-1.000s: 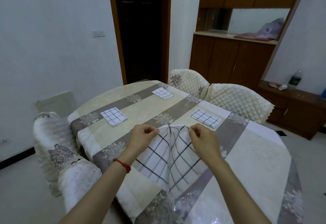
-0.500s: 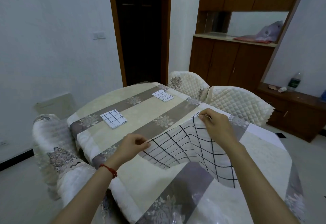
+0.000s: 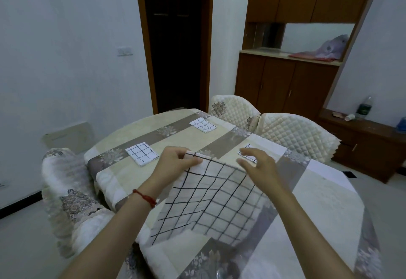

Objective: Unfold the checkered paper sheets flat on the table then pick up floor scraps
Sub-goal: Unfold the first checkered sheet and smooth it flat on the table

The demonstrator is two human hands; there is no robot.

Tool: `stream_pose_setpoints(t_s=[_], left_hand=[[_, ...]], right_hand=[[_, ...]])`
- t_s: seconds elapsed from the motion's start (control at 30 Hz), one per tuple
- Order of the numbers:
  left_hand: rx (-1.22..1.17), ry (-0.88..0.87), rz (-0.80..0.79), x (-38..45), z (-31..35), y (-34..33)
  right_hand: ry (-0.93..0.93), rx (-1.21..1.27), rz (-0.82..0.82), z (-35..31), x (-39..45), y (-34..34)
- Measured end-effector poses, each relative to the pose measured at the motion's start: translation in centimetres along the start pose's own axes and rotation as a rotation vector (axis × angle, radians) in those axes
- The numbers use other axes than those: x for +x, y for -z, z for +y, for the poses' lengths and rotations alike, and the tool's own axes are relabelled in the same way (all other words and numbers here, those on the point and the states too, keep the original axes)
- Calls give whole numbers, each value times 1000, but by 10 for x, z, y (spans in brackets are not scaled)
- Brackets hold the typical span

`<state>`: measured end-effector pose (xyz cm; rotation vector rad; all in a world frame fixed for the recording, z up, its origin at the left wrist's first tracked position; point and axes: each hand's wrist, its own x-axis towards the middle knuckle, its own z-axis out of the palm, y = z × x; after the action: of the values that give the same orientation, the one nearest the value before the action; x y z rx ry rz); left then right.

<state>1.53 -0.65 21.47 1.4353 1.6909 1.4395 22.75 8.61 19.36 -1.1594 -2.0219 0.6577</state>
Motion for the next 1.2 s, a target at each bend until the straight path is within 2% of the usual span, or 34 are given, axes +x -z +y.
stream_pose_setpoints(t_s=[0.13, 0.23, 0.3, 0.4, 0.47, 0.57, 0.73, 0.87, 1.03, 1.1, 1.2], left_hand=[[155, -148, -143, -2, 18, -11], [212, -228, -122, -5, 24, -10], [231, -222, -97, -6, 22, -6], [158, -152, -94, -10, 14, -1], [80, -70, -127, -14, 7, 5], [90, 4, -147, -22, -8, 15], [108, 37, -166, -31, -20, 29], [31, 62, -113, -33, -17, 37], [10, 88, -35, -30, -4, 26], [-34, 104, 34, -27, 0, 14], [-115, 126, 111, -22, 6, -4]], right_hand=[[169, 143, -211, -36, -7, -10], [177, 235, -284, -49, -7, -12], [170, 284, -298, -51, -7, -14], [156, 301, -259, -52, -5, -17], [134, 330, -182, -50, -4, -16], [107, 388, -44, -45, 0, -9], [79, 437, 112, -32, 8, 11], [8, 421, 202, -22, 12, 18], [-112, 219, 262, -19, 4, 8], [-47, 85, 264, -26, -4, -4], [77, 144, 132, -47, -26, -26]])
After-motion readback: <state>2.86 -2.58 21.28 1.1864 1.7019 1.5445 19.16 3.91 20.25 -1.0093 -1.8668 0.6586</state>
